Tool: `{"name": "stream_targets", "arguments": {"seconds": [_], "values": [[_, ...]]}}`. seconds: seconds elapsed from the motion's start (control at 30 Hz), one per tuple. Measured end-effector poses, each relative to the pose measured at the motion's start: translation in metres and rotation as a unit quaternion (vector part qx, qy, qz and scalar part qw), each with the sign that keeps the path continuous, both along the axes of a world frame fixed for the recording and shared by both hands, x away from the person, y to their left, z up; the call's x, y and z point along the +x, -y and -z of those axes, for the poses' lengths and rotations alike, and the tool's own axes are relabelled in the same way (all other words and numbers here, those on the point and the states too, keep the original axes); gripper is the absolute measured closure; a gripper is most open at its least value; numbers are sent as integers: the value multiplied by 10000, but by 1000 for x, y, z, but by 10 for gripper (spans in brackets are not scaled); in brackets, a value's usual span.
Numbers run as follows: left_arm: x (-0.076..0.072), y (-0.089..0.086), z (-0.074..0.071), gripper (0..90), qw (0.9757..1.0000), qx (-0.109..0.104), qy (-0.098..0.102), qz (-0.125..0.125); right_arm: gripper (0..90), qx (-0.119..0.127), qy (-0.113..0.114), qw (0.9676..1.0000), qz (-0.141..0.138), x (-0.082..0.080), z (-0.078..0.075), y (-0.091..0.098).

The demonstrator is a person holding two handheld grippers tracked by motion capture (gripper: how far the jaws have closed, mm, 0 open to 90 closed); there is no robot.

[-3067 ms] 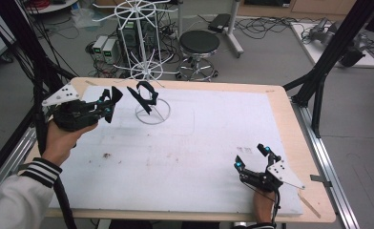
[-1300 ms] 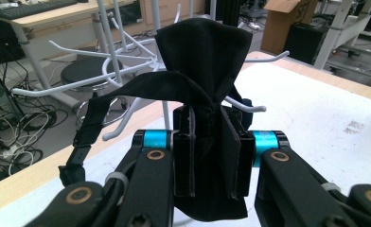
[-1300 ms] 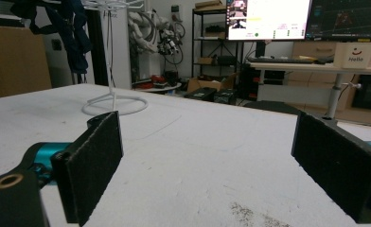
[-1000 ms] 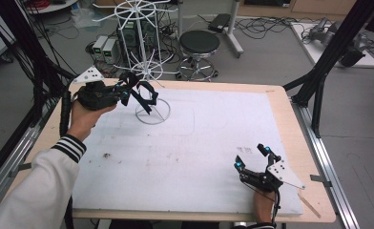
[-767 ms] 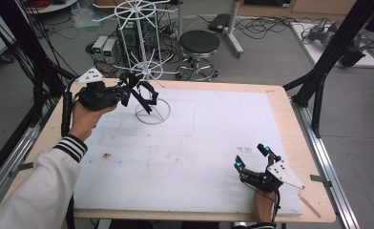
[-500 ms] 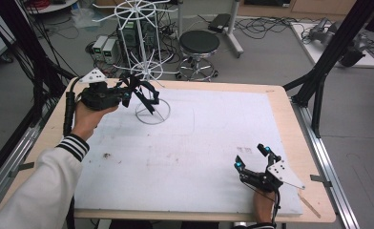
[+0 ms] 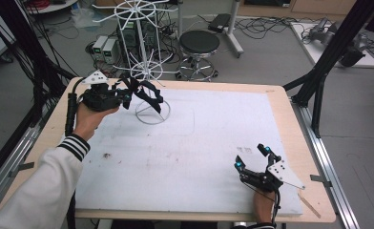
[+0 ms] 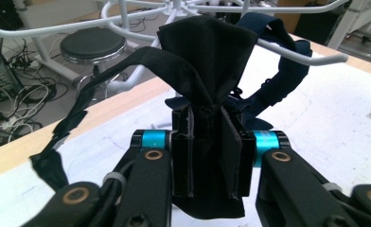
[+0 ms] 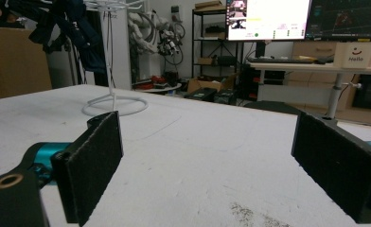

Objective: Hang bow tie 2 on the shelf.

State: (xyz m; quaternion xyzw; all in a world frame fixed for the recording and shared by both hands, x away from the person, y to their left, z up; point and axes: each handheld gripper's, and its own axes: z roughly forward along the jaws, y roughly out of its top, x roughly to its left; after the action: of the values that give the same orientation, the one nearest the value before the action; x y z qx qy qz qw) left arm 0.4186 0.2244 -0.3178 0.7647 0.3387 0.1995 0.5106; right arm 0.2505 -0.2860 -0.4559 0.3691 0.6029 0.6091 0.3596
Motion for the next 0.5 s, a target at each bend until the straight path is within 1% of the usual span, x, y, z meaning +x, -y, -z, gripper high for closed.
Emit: {"name": "stream_targets", "arguments": {"seconds": [0.03, 0.07, 0.1, 0.13, 0.17, 0.2, 0.23, 0.27, 0.33, 0.4, 0.43, 0.5], "values": [[0, 0, 0, 650, 10000, -1, -46, 40, 91, 2, -1, 10000, 0, 0, 0, 0], [-1, 0, 0, 567, 9999, -4, -76, 65, 91, 1, -2, 10000, -2, 0, 0, 0], [-1, -1, 1, 453, 9998, -47, -131, 141, 91, 1, 0, 10000, -3, 0, 0, 0], [-2, -1, 1, 353, 9995, -144, -187, 202, 91, 0, 2, 10000, -3, 0, 0, 0], [-4, -1, 2, 266, 9993, -180, -208, 251, 91, 0, 2, 10000, -3, 0, 0, 0], [-7, -2, 2, 206, 9994, -157, -188, 259, 91, 2, 1, 10000, -2, 0, 0, 0], [-10, -2, 2, 178, 9996, -121, -116, 230, 91, -1, 1, 10000, -1, 0, 0, 0], [-12, -3, 2, 161, 9996, -133, -81, 223, 91, 3, -2, 10000, 0, 0, 0, 0], [-17, -6, 3, 106, 9996, -144, -63, 231, 91, -5, 0, 10000, 0, 0, 0, 0], [-23, -8, 3, 82, 9994, -192, -5, 287, 91, -3, -3, 10000, 2, 0, 0, 0], [-27, -10, 4, 76, 9994, -212, 31, 276, 91, -10, 2, 10000, 2, 0, 0, 0], [-35, -13, 4, 64, 9991, -237, 172, 312, 91, -16, 4, 10000, 4, 0, 0, 0]]}}
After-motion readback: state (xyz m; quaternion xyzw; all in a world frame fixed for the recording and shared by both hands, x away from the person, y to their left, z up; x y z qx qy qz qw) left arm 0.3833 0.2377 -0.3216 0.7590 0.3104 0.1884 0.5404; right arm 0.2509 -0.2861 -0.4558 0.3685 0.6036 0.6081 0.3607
